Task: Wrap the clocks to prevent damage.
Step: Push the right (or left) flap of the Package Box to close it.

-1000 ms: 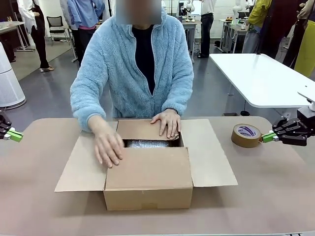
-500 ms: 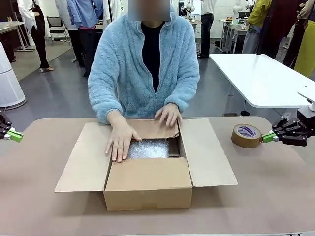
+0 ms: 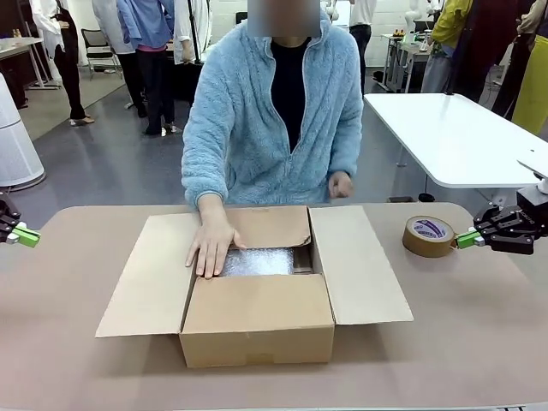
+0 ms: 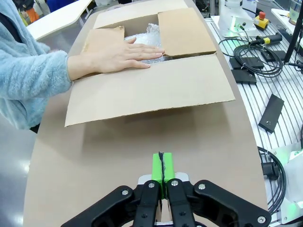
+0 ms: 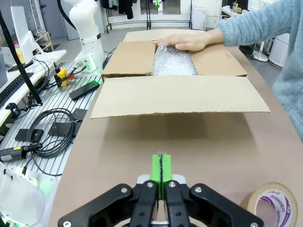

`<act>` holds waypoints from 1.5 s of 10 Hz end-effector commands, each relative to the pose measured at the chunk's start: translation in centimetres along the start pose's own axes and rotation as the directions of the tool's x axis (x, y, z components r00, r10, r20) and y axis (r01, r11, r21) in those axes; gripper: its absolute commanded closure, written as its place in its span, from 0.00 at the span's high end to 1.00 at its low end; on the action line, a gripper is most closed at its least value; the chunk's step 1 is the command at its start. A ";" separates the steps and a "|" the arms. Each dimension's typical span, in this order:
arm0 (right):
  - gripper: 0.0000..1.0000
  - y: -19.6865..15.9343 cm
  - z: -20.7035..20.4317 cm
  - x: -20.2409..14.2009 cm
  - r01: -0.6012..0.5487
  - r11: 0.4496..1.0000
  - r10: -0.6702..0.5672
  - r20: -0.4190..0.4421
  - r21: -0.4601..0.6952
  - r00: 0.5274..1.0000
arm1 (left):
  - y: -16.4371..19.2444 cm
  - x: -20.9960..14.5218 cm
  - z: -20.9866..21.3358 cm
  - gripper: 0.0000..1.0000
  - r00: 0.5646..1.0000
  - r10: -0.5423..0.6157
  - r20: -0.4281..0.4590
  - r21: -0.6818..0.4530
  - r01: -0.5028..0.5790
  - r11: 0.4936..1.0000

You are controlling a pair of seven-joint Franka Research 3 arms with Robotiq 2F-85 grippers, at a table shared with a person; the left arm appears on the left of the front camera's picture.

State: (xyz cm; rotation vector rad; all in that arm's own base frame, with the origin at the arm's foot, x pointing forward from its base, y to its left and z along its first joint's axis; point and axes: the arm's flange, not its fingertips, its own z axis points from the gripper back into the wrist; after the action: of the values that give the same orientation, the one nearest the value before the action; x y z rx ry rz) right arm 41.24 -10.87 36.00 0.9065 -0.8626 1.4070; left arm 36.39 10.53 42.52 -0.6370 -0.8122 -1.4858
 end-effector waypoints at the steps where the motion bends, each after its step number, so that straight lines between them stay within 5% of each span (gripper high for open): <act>1: 0.01 0.1 0.0 -0.1 0.000 1.000 0.000 -0.005 0.005 1.000 | 0.0 0.1 0.2 0.00 1.000 0.004 0.008 0.000 -0.004 1.000; 4: 0.01 0.0 0.0 0.0 0.000 1.000 0.000 0.000 0.000 1.000 | 0.0 0.1 0.2 0.00 1.000 0.004 0.008 0.000 -0.004 1.000; 9: 0.01 -2.4 -7.8 0.6 0.059 0.993 -0.085 -0.274 -0.099 0.958 | 0.0 0.1 0.2 0.00 1.000 0.004 0.008 0.000 -0.004 1.000; 12: 0.01 -3.8 -12.6 -0.9 0.078 0.996 -0.067 -0.234 0.035 0.970 | 0.0 0.1 0.2 0.00 1.000 0.004 0.008 0.000 -0.004 1.000; 15: 0.01 -4.2 -14.3 -1.2 0.035 0.999 -0.025 -0.221 0.041 0.975 | 0.0 0.1 0.2 0.00 1.000 0.004 0.008 0.000 -0.004 1.000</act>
State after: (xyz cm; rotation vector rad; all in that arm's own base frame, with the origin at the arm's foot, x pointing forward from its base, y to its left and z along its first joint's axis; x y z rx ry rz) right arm 44.29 1.97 28.47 0.7902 -0.5950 1.4677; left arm 36.42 10.51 42.52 -0.6375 -0.8106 -1.4867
